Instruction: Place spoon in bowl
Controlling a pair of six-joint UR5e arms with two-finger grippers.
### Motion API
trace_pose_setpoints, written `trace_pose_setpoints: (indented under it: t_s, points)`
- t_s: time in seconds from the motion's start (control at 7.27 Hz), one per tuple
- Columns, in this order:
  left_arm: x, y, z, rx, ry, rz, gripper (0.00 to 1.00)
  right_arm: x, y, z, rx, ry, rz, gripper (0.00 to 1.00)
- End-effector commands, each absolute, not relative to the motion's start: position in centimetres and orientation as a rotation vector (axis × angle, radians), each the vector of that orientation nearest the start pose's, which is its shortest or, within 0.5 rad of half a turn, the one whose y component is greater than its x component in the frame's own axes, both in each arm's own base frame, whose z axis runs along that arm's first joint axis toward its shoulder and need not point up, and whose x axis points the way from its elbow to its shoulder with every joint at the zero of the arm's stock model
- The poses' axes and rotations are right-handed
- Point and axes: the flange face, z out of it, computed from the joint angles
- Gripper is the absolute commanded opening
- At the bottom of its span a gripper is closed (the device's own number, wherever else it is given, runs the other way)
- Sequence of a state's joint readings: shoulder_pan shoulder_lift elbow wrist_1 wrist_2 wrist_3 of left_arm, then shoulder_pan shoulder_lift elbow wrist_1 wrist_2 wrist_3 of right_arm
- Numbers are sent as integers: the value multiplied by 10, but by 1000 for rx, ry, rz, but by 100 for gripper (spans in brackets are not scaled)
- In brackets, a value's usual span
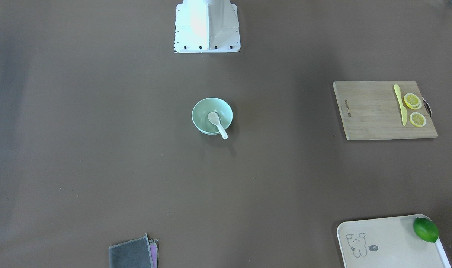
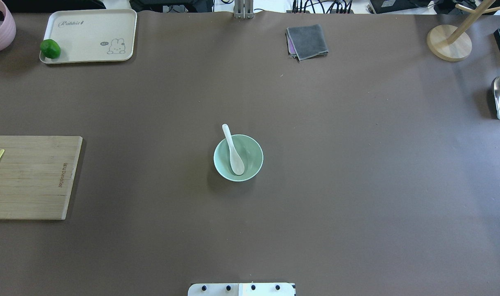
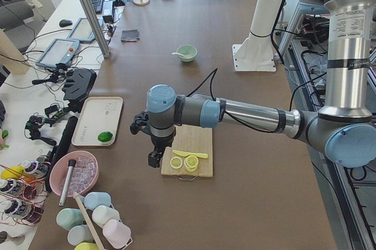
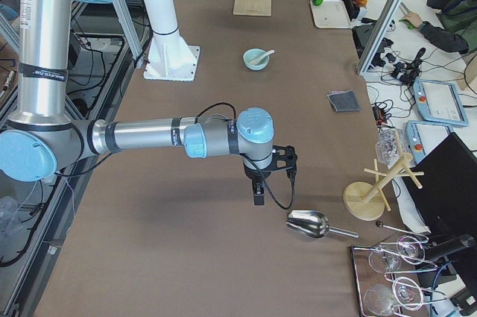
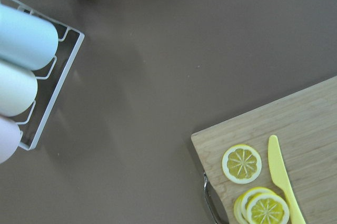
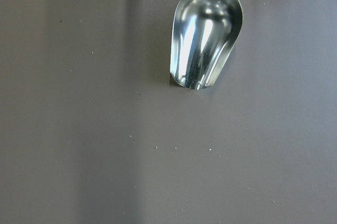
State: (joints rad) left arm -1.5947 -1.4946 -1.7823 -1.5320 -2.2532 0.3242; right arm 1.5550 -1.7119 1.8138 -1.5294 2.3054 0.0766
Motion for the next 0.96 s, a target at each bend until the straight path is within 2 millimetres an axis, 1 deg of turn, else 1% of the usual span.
trace_pose_setpoints:
  t_s: [0.0,0.14,0.28,0.55,0.69,0.83]
  points:
    - [-111,-432,627,183,662,236,98,60,-438,615,76,-738,19,100]
    - [-114,-410,644,153,662,214,98,60,-439,615,76,-740,20,100]
    - [-117,-415,641,152,662,198,98,60,-439,615,76,-740,21,100]
    - [-116,-414,632,88,685,-29,98,60,-438,616,74,-740,22,100]
    - [-109,-414,628,55,765,-121,98,60,-438,618,69,-740,24,100]
    - [-105,-413,624,38,839,-165,98,60,-438,619,68,-740,23,100]
